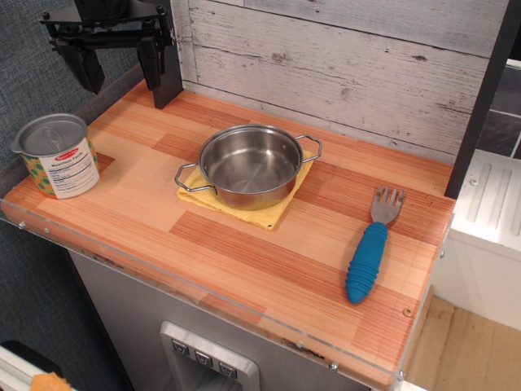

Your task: Move the spatula and keep it center of pot and container

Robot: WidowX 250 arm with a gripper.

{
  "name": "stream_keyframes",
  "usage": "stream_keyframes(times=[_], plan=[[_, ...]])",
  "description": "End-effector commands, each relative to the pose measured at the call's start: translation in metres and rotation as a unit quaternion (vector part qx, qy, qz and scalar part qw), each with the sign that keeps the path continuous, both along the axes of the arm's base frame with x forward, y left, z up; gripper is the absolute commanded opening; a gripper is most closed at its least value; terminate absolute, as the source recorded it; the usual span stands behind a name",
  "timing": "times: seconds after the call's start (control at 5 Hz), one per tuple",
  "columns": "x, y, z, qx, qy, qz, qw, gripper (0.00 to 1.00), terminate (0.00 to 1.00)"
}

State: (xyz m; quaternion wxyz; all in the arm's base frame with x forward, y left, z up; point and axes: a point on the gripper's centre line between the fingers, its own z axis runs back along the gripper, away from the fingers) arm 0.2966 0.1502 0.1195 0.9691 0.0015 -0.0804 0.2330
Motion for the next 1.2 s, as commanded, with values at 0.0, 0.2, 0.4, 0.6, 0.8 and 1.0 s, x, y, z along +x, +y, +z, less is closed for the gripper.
stream_keyframes(times=[0.0, 0.2, 0.4, 0.6, 0.8, 1.0], plan=[[0.0, 0.0, 0.0, 0.0, 0.0, 0.0, 1.0, 1.0, 0.0], [-0.004, -0.023, 0.001, -0.001, 0.002, -0.005, 1.0, 1.0, 0.0], [-0.007, -0.052, 0.009, 0.001, 0.003, -0.025, 0.9997, 1.0, 0.0], [-0.011, -0.08, 0.008, -0.005, 0.009, -0.044, 0.999, 1.0, 0.0], [-0.009, -0.112, 0.002, 0.002, 0.015, -0.065, 0.9978, 1.0, 0.0], [0.002, -0.144, -0.006, 0.003, 0.007, -0.109, 0.994, 1.0, 0.0]])
